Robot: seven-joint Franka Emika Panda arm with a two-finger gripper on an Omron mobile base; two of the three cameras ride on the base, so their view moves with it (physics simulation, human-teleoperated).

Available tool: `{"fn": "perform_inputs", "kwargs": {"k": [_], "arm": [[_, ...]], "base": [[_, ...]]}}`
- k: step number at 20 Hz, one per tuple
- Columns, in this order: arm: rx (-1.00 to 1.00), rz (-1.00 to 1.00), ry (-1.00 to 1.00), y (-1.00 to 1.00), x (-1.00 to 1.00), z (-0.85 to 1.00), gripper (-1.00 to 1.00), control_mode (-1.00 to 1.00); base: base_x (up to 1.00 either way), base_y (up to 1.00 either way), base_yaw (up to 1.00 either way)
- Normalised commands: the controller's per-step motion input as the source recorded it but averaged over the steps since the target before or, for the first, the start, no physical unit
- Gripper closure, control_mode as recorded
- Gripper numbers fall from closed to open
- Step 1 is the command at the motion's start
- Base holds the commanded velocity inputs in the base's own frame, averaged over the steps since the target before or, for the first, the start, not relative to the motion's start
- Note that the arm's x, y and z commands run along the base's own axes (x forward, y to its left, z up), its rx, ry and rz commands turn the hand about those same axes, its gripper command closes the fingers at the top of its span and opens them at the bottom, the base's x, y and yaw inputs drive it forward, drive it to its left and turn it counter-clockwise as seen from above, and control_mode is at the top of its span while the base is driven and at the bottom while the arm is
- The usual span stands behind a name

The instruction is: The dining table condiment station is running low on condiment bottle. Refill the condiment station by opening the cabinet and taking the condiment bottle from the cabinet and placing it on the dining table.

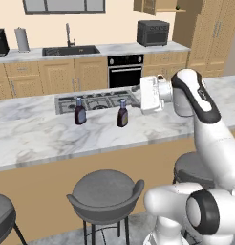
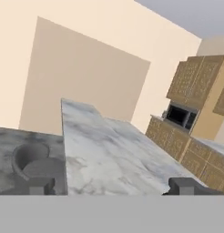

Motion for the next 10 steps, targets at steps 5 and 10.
{"fn": "perform_inputs", "kwargs": {"k": [5,10], "arm": [[-0.15,-0.19,0.07,0.27,-1.00,0.60,-1.00,-1.00],[-0.07,-0.20,0.16,0.34,-1.00,0.65,-1.00,-1.00]], "base": [[0.00,0.00,0.00],[0.00,0.00,0.00]]}}
